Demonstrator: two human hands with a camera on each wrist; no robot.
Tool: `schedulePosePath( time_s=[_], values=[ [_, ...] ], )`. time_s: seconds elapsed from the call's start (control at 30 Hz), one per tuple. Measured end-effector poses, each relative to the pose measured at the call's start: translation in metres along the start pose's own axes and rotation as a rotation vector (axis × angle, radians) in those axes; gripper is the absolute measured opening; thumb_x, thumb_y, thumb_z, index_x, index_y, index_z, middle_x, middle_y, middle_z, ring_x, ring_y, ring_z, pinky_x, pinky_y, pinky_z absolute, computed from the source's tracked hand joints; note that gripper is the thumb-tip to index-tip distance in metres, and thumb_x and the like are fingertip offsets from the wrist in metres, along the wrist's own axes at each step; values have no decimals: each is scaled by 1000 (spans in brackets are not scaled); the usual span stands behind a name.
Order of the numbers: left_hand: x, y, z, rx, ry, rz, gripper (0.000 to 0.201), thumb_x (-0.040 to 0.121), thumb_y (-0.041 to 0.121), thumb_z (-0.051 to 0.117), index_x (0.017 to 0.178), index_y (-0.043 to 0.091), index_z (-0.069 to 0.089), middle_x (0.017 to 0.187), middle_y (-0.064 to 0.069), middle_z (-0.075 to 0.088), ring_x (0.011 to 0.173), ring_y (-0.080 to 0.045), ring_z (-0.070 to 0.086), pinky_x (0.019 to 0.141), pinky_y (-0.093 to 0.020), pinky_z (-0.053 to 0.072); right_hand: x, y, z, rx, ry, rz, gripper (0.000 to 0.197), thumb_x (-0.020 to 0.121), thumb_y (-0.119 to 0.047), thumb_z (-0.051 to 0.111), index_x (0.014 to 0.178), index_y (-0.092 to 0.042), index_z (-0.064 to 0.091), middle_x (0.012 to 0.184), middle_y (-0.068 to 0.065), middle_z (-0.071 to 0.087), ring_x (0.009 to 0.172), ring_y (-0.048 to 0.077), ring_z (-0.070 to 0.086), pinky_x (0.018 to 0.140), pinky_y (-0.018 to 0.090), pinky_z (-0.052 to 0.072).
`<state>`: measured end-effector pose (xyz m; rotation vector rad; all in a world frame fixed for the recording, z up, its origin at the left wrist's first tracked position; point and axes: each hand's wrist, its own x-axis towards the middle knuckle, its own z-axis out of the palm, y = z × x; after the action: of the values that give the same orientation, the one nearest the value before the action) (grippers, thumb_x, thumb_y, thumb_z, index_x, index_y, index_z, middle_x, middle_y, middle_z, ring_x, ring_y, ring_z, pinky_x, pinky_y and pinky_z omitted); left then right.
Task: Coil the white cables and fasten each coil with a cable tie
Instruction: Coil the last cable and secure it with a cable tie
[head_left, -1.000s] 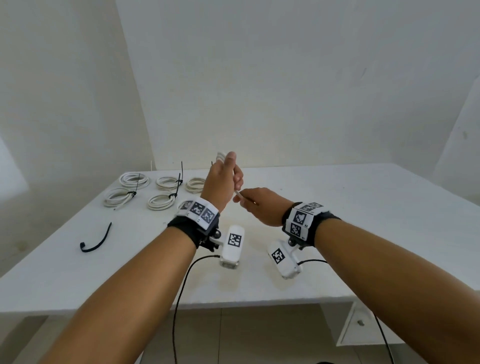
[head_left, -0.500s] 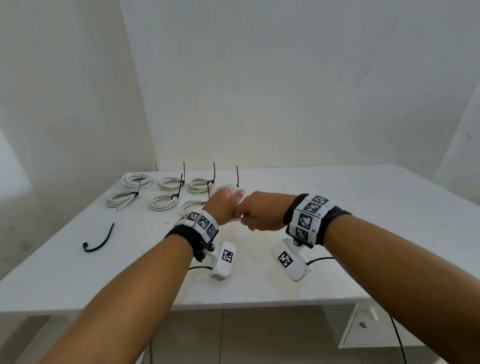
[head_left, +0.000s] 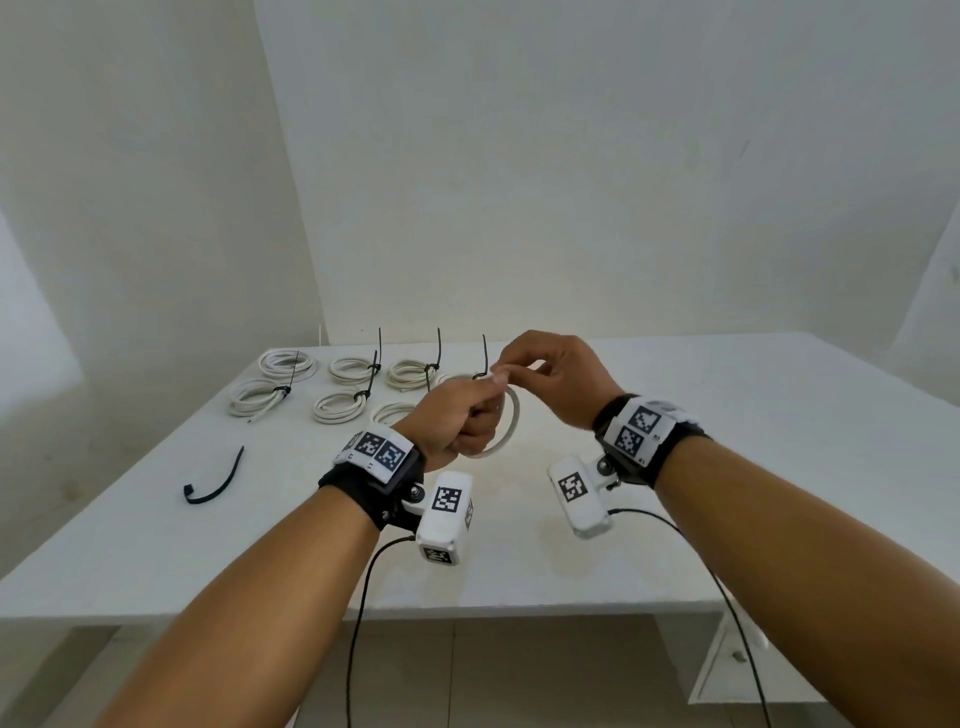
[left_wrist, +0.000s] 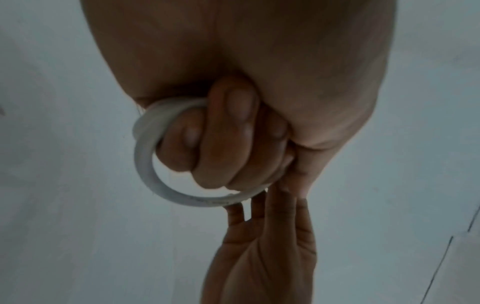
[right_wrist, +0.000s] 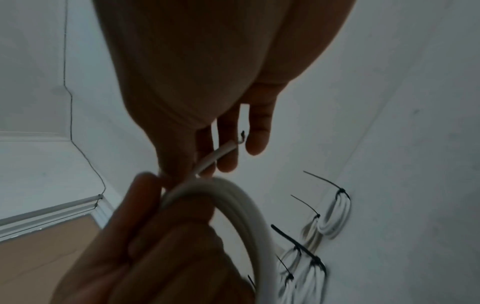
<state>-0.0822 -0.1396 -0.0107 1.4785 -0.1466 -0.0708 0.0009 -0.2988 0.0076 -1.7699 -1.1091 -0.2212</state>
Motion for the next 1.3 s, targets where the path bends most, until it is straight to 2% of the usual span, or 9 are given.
schedulePosePath(
  time_s=[0.07,0.23,0.37,0.47,0.6,0.73,0.87,1.07,1.3],
  values=[
    [0,0,-1,-103,5,29,43,101,33,42,61,19,31,42,8,22,31,-5,18,34,-17,11,-9,3,12,40,36,22,11,94,-21,66,99,-20,75,94,-10,74,89,5,68,79,27,55],
    [-1,-1,-5,-207,24,97,48,94,35,45,49,22,38,37,6,24,31,-12,29,39,-19,26,-22,5,28,125,-14,0,33,97,-8,60,128,-18,63,105,-12,71,91,-8,66,85,12,48],
    [-6,3,-7,-183,20,122,47,93,36,44,50,21,33,37,5,25,33,-13,30,42,-19,30,-16,2,31,62,-3,25,32,97,-11,59,123,-25,68,98,-4,76,84,6,68,79,12,49],
    [-7,10,-6,-99,70,113,53,92,51,46,52,21,29,37,3,23,36,-17,36,45,-23,34,-13,3,31,159,37,66,30,95,-10,62,114,-32,71,97,5,77,83,23,68,83,27,53],
    [-12,19,-9,-22,142,57,64,83,71,45,48,19,30,37,1,23,42,-24,50,56,-29,45,-13,-1,41,225,78,80,24,95,-9,62,112,-20,75,93,-4,77,86,11,71,84,27,53],
    [-14,21,-11,58,288,33,64,88,67,46,49,17,43,43,-6,29,55,-29,65,56,-30,49,-15,-6,53,157,128,70,24,96,-13,60,108,-27,75,87,1,77,85,28,69,81,34,55],
    [-14,16,-24,164,472,71,55,93,60,50,66,12,49,53,-4,43,50,-21,57,60,-31,50,-12,-8,59,13,148,46,24,94,-16,64,114,-23,74,78,-2,75,66,14,64,65,22,52],
    [-21,11,-50,-247,419,-33,48,97,47,52,63,14,45,46,3,28,36,-10,27,40,-20,24,3,-14,79,-132,13,17,27,96,-15,57,119,-21,70,63,-6,61,52,7,47,56,11,38],
    [-52,7,-82,-361,806,79,44,87,31,63,53,19,40,45,3,25,35,-12,21,40,-19,16,34,-48,135,-242,-147,-60,22,100,-12,47,111,-8,65,89,6,68,80,21,59,75,32,47]
  ],
)
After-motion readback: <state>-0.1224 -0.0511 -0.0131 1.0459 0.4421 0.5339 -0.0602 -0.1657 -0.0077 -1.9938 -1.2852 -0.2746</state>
